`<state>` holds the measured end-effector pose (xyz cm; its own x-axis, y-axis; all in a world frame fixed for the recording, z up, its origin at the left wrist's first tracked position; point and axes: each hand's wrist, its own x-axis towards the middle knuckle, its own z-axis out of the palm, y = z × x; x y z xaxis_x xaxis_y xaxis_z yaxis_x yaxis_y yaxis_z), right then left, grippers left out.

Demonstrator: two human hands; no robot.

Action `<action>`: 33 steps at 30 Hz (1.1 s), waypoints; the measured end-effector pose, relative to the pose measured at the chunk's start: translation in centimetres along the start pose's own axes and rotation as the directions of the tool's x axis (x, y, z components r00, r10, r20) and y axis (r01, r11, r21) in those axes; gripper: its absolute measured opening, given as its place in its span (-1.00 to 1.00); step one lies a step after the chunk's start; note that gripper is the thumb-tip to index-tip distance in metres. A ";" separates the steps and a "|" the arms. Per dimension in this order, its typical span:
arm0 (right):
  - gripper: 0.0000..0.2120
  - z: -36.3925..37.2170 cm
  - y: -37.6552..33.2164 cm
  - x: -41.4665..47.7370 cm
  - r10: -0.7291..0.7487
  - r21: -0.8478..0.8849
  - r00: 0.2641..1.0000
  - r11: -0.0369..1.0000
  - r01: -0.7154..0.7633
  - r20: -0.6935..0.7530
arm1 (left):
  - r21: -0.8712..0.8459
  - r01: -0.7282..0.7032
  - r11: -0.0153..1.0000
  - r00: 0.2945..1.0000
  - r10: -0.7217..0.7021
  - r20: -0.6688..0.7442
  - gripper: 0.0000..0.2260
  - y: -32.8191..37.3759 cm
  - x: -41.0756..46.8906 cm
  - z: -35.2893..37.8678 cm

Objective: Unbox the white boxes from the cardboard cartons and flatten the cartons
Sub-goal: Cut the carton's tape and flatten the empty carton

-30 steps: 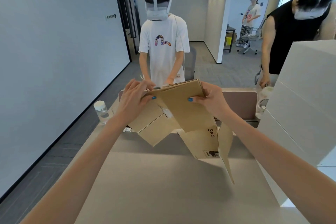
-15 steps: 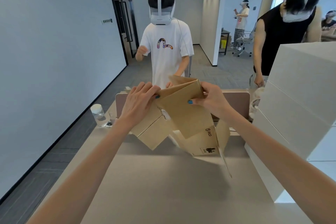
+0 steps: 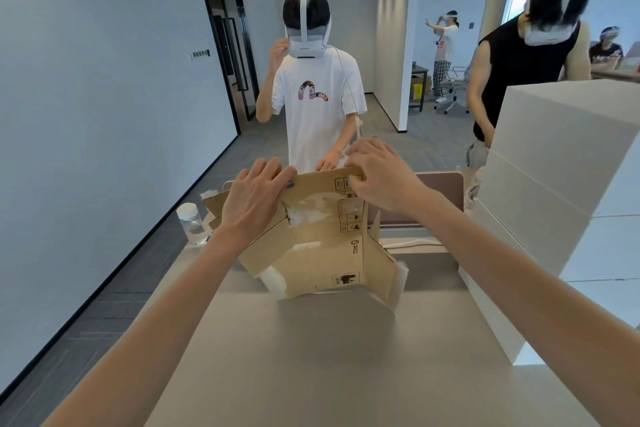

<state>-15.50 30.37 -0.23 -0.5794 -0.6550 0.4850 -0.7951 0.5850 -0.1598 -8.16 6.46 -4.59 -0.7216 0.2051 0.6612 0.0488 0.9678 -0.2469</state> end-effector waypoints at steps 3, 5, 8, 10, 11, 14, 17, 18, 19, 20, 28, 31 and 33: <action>-0.73 0.1 -1.8 0.0 -0.058 -0.337 0.997 0.939 0.072 0.054 | 0.041 0.020 0.999 1.000 -0.020 -0.006 -0.65 0.6 -1.3 -1.1; -0.77 0.1 -2.9 0.1 -0.037 -0.497 0.996 0.865 0.071 0.078 | 0.068 0.027 0.997 1.000 -0.026 -0.005 -0.61 0.9 -2.2 -1.7; -0.84 0.6 -4.0 -0.2 0.086 -0.579 0.990 0.816 -0.003 0.116 | 0.097 0.044 0.994 0.999 -0.044 -0.006 -0.61 1.4 -3.3 -2.8; -0.81 0.9 -4.8 -0.7 0.173 -0.611 0.977 0.789 -0.060 0.127 | 0.085 0.074 0.994 0.997 -0.074 0.001 -0.64 2.4 -3.5 -4.0; -0.79 0.9 -5.1 -0.8 0.197 -0.632 0.971 0.772 -0.068 0.135 | 0.076 0.091 0.993 0.996 -0.092 0.013 -0.66 3.0 -3.5 -4.6; -0.76 0.3 -5.7 -1.4 0.214 -0.632 0.966 0.771 -0.077 0.144 | 0.094 0.151 0.984 0.984 -0.159 0.083 -0.63 4.3 -3.7 -6.3; -0.79 -0.2 -5.7 -1.9 0.187 -0.646 0.980 0.757 -0.099 0.069 | 0.121 0.201 0.972 0.972 -0.213 0.102 -0.60 4.5 -3.2 -7.6; -0.79 -0.2 -5.8 -2.0 0.177 -0.654 0.983 0.748 -0.108 0.039 | 0.128 0.211 0.969 0.968 -0.226 0.111 -0.59 4.6 -3.0 -8.0; -0.78 -0.3 -5.9 -2.1 0.171 -0.659 0.985 0.743 -0.116 0.019 | 0.146 0.219 0.965 0.965 -0.237 0.114 -0.58 4.6 -2.7 -8.3; -0.76 -0.3 -6.0 -2.0 0.172 -0.657 0.985 0.744 -0.122 0.013 | 0.168 0.225 0.960 0.964 -0.245 0.107 -0.57 4.6 -2.6 -8.7; -0.89 -4.0 -5.3 -2.4 0.148 -0.254 0.980 0.961 -0.111 0.134 | 0.235 0.120 0.965 0.992 -0.124 0.003 -0.70 2.6 -3.7 -11.3; -0.85 -6.2 -6.0 -2.8 0.062 -0.068 0.972 0.997 -0.048 0.226 | 0.233 0.121 0.965 0.992 -0.124 -0.003 -0.68 2.2 -4.4 -13.0; -0.79 -7.6 -6.4 -3.0 -0.007 -0.013 0.957 1.000 0.011 0.291 | 0.227 0.092 0.969 0.996 -0.091 -0.014 -0.68 1.9 -4.9 -14.4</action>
<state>-7.32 32.24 5.91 -0.6006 -0.7700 0.2154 -0.7994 0.5834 -0.1435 5.45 9.40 1.89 -0.7134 0.1180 0.6908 -0.1759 0.9240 -0.3395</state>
